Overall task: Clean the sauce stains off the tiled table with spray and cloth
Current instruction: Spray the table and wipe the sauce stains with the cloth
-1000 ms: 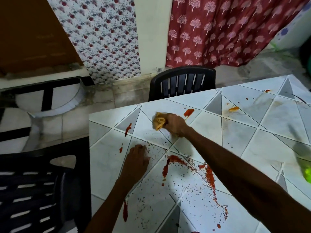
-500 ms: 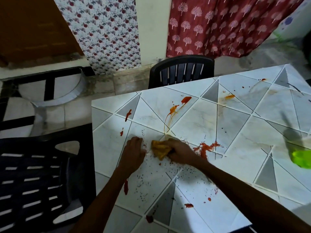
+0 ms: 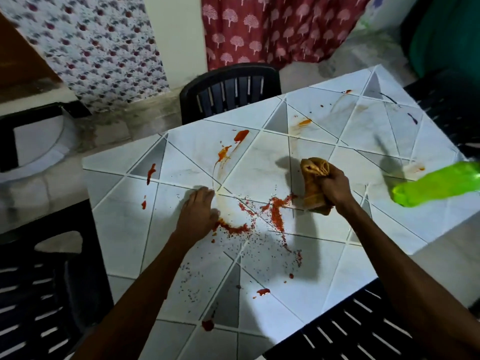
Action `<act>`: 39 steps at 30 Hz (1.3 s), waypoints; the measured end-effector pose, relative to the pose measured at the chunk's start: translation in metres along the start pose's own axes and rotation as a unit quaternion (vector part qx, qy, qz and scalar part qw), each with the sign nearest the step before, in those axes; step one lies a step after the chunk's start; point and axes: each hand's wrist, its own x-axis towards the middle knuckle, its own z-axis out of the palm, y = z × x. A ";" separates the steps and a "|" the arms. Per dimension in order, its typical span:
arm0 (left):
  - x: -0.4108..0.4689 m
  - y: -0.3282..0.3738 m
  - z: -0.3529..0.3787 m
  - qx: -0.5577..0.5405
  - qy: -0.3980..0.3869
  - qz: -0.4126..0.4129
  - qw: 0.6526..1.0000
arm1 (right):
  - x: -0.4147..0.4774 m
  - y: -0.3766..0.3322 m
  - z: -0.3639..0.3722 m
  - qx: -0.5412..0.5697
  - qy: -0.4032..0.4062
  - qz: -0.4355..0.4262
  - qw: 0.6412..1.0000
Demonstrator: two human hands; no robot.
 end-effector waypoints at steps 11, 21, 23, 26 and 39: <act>-0.001 0.004 0.007 0.013 -0.011 -0.020 1.000 | -0.026 0.006 0.081 -0.084 -0.046 -0.008 0.995; -0.005 -0.018 0.008 -0.001 0.003 0.027 1.000 | -0.101 -0.030 0.183 -0.201 -0.228 -0.212 0.929; -0.009 -0.023 0.008 -0.005 -0.003 0.032 0.999 | -0.106 -0.024 0.185 -0.197 -0.246 -0.213 0.925; -0.013 -0.023 0.004 -0.018 0.008 0.031 0.999 | -0.110 -0.025 0.174 -0.181 -0.278 -0.217 0.918; 0.004 -0.015 -0.004 -0.029 0.061 -0.009 0.998 | -0.033 -0.042 0.065 0.045 -0.115 -0.064 0.990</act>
